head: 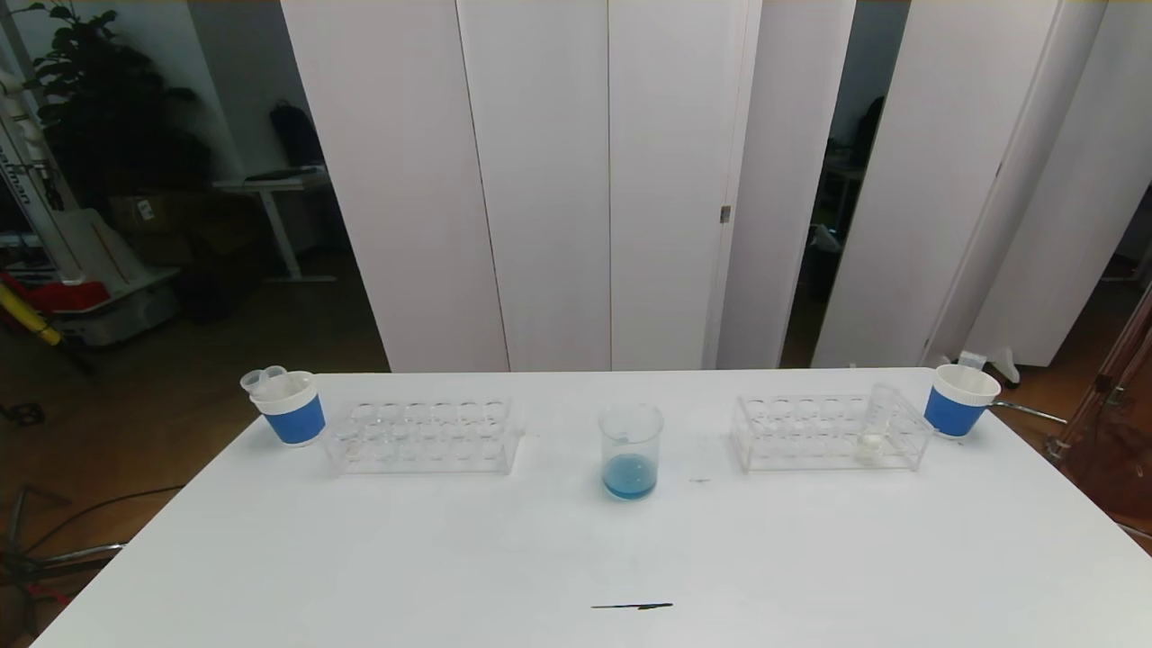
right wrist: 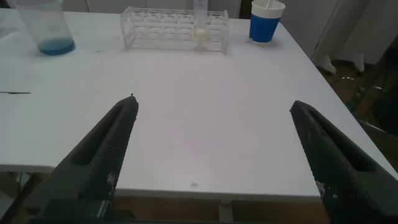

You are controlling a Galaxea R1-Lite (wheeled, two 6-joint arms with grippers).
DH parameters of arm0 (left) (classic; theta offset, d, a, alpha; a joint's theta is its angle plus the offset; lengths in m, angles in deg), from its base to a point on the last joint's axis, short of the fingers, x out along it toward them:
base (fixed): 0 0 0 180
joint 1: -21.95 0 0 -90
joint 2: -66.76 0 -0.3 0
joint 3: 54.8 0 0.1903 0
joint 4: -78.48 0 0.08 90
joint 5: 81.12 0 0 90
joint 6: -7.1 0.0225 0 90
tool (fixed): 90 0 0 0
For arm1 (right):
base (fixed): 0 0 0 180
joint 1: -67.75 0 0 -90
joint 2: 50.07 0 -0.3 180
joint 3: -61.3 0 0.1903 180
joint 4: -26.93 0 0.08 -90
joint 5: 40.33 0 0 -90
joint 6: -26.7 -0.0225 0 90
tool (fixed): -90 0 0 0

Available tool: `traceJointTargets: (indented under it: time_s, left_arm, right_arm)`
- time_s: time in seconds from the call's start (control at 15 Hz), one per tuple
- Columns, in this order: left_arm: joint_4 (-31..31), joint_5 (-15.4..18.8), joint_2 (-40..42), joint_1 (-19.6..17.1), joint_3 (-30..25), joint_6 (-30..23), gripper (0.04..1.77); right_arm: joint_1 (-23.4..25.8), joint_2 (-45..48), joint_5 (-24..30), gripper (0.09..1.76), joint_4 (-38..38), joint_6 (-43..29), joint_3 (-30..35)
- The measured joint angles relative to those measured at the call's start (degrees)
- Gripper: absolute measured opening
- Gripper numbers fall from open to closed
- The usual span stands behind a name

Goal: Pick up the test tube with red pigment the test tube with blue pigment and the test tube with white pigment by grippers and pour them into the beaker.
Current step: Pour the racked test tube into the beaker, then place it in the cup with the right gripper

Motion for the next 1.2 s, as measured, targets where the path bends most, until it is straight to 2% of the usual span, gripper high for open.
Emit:
traceJointTargets:
  time_s: [0.2, 0.47, 0.67, 0.73, 0.87, 1.0, 1.2]
  left_arm:
    - [-2.9, 4.4, 4.9, -0.2, -2.6, -1.8, 1.75]
    - [-2.0, 4.9, 7.0, -0.2, -9.5, -3.9, 1.75]
    - [9.5, 6.6, 7.2, -0.2, -15.7, -4.9, 1.75]
    - [12.1, 9.0, 7.3, -0.2, -17.3, -5.1, 1.75]
    - [13.1, 14.2, 7.3, -0.3, -19.1, -5.9, 1.75]
    - [13.7, 17.5, 7.3, -0.3, -21.0, -6.6, 1.75]
    - [14.2, 18.0, 7.3, -0.3, -22.1, -7.1, 1.75]
  right_arm:
    - [0.0, 0.0, 0.0, 1.75, 0.0, 0.0, 0.0]
    - [0.0, 0.0, 0.0, 1.75, 0.0, 0.0, 0.0]
    - [0.0, 0.0, 0.0, 1.75, 0.0, 0.0, 0.0]
    - [0.0, 0.0, 0.0, 1.75, 0.0, 0.0, 0.0]
    - [0.0, 0.0, 0.0, 1.75, 0.0, 0.0, 0.0]
    - [0.0, 0.0, 0.0, 1.75, 0.0, 0.0, 0.0]
    - [0.0, 0.0, -0.1, 1.75, 0.0, 0.0, 0.0]
